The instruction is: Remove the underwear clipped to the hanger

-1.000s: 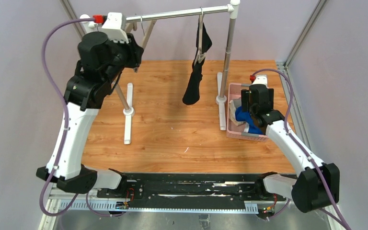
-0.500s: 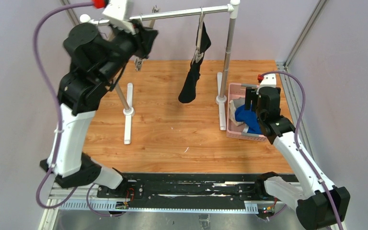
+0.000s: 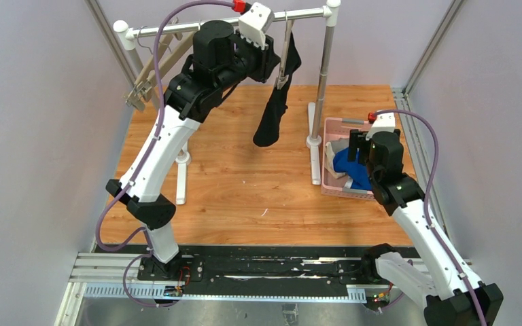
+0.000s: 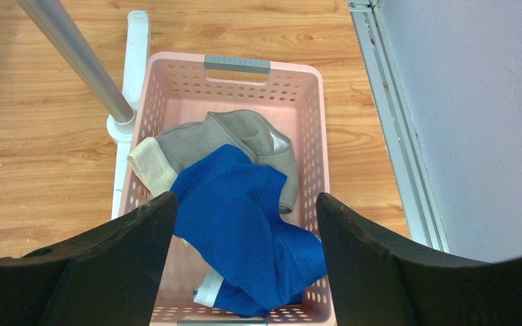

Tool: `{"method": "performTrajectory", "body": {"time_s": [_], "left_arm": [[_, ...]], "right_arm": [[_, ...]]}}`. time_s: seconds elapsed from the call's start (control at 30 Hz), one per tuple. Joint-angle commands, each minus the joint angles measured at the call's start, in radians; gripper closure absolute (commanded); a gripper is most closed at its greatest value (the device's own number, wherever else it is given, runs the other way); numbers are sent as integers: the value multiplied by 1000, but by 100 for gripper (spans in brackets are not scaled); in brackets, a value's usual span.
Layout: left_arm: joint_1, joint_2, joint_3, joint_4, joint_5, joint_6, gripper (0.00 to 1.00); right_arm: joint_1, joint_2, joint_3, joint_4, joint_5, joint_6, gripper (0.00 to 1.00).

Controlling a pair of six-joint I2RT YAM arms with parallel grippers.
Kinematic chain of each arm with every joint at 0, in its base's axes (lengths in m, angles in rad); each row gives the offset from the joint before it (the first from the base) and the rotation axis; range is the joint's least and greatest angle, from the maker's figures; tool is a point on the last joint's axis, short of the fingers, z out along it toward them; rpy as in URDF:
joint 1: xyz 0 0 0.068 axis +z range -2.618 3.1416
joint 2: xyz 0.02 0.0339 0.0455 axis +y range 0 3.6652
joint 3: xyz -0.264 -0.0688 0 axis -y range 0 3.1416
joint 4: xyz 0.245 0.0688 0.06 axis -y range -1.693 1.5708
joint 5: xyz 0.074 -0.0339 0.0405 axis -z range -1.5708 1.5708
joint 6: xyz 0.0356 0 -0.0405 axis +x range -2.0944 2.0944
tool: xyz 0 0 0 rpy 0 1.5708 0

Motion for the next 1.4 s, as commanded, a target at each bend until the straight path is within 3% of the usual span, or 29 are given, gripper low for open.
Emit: {"method": "performTrajectory", "body": {"time_s": [0.0, 0.5, 0.73, 1.1, 1.37], "left_arm": [[-4, -35, -37, 123, 34, 16, 69], [-4, -63, -111, 275, 0, -81, 52], [-3, 1, -81, 276, 35, -158, 51], [-3, 8, -94, 275, 16, -163, 51], [-3, -38, -131, 287, 2, -155, 50]], "right_arm": [[38, 5, -16, -6, -19, -24, 24], [82, 51, -26, 17, -30, -45, 24], [89, 53, -27, 14, -29, -50, 24], [92, 46, -28, 39, -28, -52, 25], [92, 110, 25, 182, 25, -104, 25]]}}
